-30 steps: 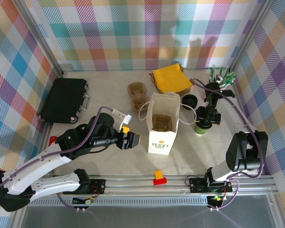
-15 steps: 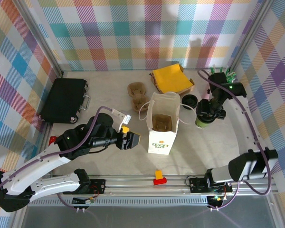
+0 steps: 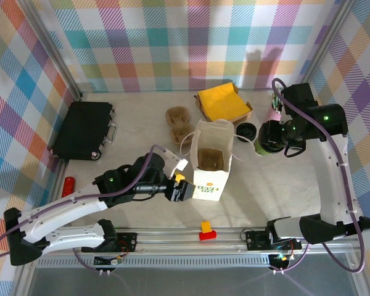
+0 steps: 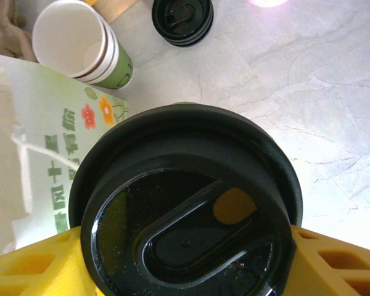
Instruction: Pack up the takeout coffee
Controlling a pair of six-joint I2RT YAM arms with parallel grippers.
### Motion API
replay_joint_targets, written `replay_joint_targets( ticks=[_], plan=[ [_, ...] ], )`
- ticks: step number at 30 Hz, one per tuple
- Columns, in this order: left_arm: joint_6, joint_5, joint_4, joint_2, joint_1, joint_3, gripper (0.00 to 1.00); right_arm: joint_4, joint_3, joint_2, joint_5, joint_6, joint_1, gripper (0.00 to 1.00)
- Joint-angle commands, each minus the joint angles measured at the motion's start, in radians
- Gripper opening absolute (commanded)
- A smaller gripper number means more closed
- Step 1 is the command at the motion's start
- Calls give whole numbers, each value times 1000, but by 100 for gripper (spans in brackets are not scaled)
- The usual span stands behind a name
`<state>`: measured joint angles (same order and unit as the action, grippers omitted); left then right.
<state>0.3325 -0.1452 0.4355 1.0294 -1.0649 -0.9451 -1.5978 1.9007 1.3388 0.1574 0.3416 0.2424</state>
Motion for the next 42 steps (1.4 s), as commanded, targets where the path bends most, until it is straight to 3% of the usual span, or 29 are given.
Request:
replay_joint_targets(
  ticks=[1, 10, 24, 42],
  plan=[
    [7, 34, -87, 40, -40, 13, 66, -82, 56, -1, 9, 41, 29, 62],
    [19, 45, -228, 160, -106, 3, 65, -145, 174, 27, 34, 82, 105, 61],
    [6, 39, -317, 331, -165, -61, 64, -188, 309, 98, 72, 141, 243, 60],
    [-13, 111, -287, 332, -170, -44, 64, -186, 401, 185, 108, 209, 467, 59]
  ],
)
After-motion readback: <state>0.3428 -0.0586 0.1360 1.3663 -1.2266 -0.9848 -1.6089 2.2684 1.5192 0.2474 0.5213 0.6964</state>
